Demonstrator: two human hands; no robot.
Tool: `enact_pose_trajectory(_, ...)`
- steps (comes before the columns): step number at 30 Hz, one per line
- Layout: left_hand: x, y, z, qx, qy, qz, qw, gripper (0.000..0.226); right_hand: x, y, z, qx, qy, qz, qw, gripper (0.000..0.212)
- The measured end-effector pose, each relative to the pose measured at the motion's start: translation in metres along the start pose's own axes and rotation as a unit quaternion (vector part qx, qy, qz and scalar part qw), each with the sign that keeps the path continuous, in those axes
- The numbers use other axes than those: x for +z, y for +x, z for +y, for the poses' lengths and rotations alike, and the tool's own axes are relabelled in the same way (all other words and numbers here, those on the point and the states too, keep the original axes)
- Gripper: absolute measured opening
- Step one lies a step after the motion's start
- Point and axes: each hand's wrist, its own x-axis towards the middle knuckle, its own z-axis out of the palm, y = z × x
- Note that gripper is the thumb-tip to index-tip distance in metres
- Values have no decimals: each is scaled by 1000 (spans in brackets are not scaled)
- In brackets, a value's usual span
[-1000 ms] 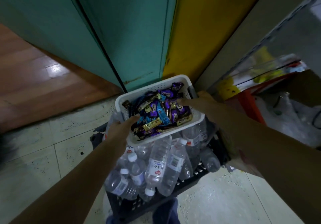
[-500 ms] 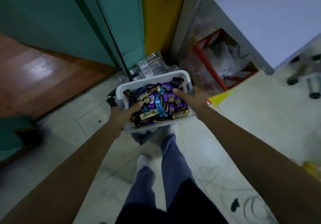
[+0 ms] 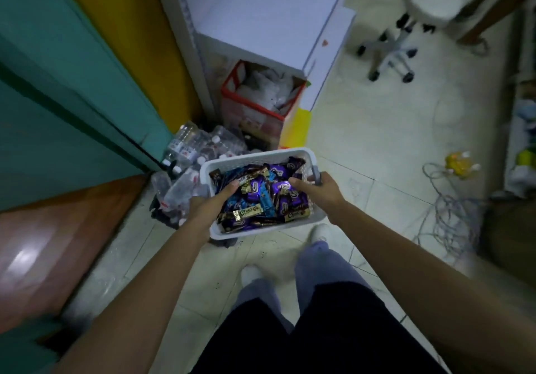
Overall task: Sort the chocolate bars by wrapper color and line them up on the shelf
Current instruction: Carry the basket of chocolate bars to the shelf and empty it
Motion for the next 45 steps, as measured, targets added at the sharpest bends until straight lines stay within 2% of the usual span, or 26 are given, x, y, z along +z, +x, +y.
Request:
enact_pose_trajectory(4, 62, -5, 8, 21, 76, -51, 996, 133, -53, 1, 38, 30, 65, 31, 997, 88)
enact_pose_trajectory(7, 116, 9, 12, 26, 124, -88, 988, 134, -100, 7, 69, 46, 122, 58, 990, 94)
enact_pose_trajectory(10, 182, 26, 15, -5, 157, -116, 981, 130, -157, 9, 81, 50, 170, 74, 981, 78)
enact_pose_trajectory(14, 283, 12, 35, 1, 176, -134, 975, 128, -241, 30, 85, 49, 211, 84, 973, 57)
enact_pose_trajectory(17, 338, 18, 45, 16, 158, -129, 979, 115, -295, 46, 75, 27, 203, 72, 976, 34)
enact_pose_trajectory(19, 372, 34, 47, 22, 138, -131, 981, 111, -336, 62, 67, 14, 203, 69, 977, 29)
enact_pose_trajectory(22, 417, 57, 62, 39, 115, -141, 983, 103, -387, 89, 45, -6, 187, 76, 979, 21)
enact_pose_trajectory(24, 449, 39, 92, 52, 115, -155, 980, 90, -412, 112, 28, -21, 189, 83, 978, 16)
enact_pose_trajectory(28, 494, 66, 140, 87, 92, -162, 979, 82, -448, 168, -16, -44, 180, 66, 980, 29)
enact_pose_trajectory(32, 537, 102, 211, 99, 83, -120, 984, 74, -472, 243, -69, -60, 173, 50, 982, 36)
enact_pose_trajectory(36, 583, 159, 293, 119, 59, -124, 983, 107, -496, 318, -134, -67, 183, 76, 978, 42)
enact_pose_trajectory(45, 642, 246, 450, 102, 33, -146, 983, 116, -545, 442, -269, -86, 209, 94, 970, 40)
